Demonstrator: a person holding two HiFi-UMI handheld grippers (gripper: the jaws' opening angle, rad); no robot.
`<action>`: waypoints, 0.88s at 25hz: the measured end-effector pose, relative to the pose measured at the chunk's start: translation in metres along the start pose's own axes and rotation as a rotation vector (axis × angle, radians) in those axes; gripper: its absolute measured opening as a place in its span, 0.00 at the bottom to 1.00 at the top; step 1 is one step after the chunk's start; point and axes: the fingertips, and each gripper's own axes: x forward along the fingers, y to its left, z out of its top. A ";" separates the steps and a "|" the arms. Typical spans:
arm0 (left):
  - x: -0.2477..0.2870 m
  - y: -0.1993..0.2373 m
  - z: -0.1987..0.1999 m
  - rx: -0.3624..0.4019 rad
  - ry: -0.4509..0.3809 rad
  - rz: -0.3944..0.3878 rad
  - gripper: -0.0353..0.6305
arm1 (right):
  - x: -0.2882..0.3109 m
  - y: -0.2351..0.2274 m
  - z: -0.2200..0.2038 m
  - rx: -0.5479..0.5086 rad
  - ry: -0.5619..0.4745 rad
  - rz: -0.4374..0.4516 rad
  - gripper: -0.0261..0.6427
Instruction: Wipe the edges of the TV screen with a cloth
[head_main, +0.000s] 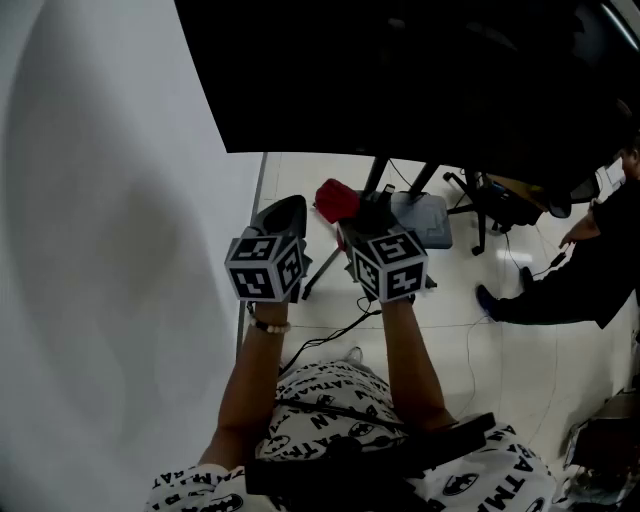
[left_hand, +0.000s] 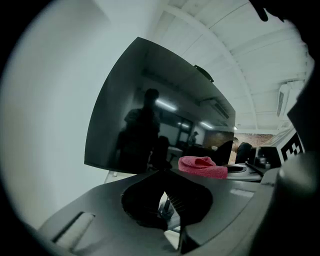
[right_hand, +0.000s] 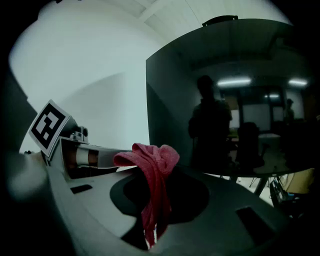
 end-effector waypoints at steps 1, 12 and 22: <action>0.004 -0.001 0.006 0.008 -0.010 0.000 0.05 | 0.003 -0.003 0.007 -0.010 -0.014 0.005 0.15; -0.002 0.027 0.115 0.080 -0.108 -0.002 0.05 | 0.026 0.016 0.175 -0.151 -0.251 0.096 0.15; -0.039 0.056 0.294 0.237 -0.273 0.004 0.05 | 0.035 0.051 0.392 -0.468 -0.429 0.043 0.15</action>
